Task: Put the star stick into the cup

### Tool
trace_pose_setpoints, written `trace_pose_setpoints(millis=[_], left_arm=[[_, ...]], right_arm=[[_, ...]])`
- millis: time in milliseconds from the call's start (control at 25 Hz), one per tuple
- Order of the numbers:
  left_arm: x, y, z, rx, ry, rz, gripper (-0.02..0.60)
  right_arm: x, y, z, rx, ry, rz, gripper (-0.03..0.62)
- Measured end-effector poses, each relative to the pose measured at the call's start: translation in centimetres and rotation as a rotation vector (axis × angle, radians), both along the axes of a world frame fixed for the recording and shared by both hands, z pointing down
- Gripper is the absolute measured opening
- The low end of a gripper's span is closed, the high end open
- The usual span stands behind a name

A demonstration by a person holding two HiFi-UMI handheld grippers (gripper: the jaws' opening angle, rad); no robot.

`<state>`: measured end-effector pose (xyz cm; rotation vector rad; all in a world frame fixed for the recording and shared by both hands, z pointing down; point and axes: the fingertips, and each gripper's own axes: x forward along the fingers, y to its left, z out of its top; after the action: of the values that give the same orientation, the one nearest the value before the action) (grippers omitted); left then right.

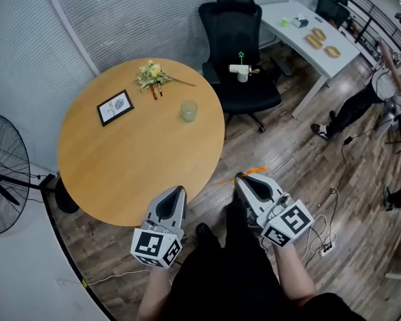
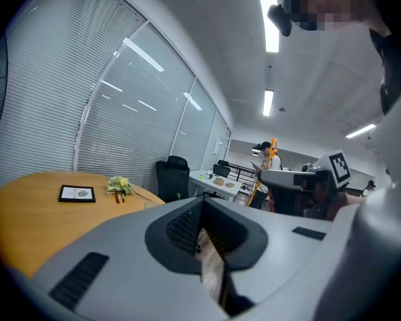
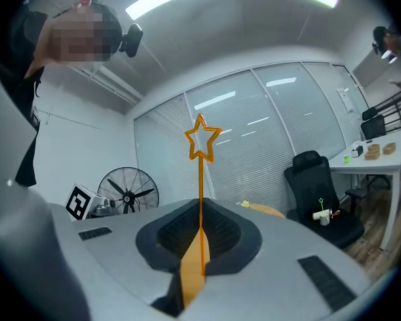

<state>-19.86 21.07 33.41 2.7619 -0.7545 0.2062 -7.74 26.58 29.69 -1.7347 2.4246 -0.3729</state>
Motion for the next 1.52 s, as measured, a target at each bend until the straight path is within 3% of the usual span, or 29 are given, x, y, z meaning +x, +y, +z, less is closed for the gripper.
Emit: trace_pose_setpoints(millis=[320, 720, 1160, 1520], left_arm=[[3.1, -3.0, 0.0, 0.004, -0.009, -0.038, -0.002], [8.7, -8.5, -0.6, 0.008, -0.052, -0.145, -0.002], [15.2, -11.4, 0.5, 0.003, -0.063, -0.288, -0.002], [17.5, -11.4, 1.4, -0.010, -0.071, -0.363, -0.003]], right_arm=[[3.8, -4.2, 0.4, 0.006, -0.034, -0.034, 0.021], [8.9, -12.3, -0.3, 0.023, -0.058, -0.178, 0.021], [15.0, -17.2, 1.3, 0.010, -0.126, -0.323, 0.023], [16.1, -19.2, 2.2, -0.021, -0.143, -0.449, 0.023]])
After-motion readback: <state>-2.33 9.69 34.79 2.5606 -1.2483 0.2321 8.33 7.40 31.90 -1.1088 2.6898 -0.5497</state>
